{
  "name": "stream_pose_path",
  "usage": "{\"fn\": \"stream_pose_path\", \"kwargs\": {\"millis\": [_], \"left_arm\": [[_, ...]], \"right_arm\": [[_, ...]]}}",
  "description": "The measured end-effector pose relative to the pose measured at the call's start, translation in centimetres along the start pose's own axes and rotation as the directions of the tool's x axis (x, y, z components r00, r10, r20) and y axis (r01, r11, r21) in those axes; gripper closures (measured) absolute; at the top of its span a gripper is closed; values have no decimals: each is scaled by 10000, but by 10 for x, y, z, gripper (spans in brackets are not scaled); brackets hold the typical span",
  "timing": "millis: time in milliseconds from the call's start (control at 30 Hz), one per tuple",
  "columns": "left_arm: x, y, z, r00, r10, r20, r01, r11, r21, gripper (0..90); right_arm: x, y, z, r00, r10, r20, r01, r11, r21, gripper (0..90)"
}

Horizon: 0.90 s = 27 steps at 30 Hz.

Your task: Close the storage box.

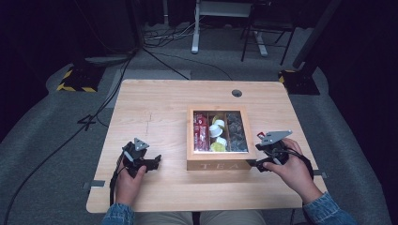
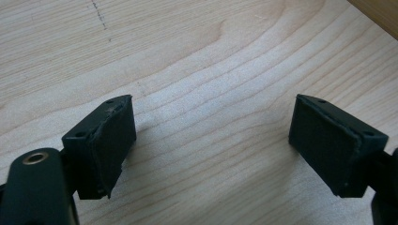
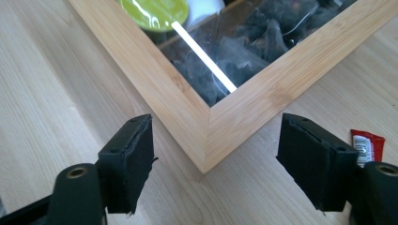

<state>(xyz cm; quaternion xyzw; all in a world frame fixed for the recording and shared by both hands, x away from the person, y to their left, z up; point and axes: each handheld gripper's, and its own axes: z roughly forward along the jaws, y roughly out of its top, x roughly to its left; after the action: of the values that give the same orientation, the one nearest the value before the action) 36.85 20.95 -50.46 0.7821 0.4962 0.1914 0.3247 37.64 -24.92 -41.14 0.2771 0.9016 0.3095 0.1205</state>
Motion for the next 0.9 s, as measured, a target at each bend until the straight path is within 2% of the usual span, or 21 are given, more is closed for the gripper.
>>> {"fn": "stream_pose_path", "kwargs": {"millis": [233,500,600,900], "left_arm": [[0,0,0,10000,-1,1,1,10000,1,154],[0,0,0,10000,5,1,-5,10000,9,154],[0,0,0,10000,10,4,-10,10000,13,154],[0,0,0,10000,7,6,-7,10000,13,154]], "right_arm": [[-14,2,-21,9981,621,61,-613,9940,-901,275],[-44,-5,-42,9888,1378,566,-1274,9792,-1576,266],[-57,-12,-47,9811,1717,897,-1551,9737,-1667,266],[-90,-40,-48,9536,2704,1322,-2472,9542,-1685,266]]}}
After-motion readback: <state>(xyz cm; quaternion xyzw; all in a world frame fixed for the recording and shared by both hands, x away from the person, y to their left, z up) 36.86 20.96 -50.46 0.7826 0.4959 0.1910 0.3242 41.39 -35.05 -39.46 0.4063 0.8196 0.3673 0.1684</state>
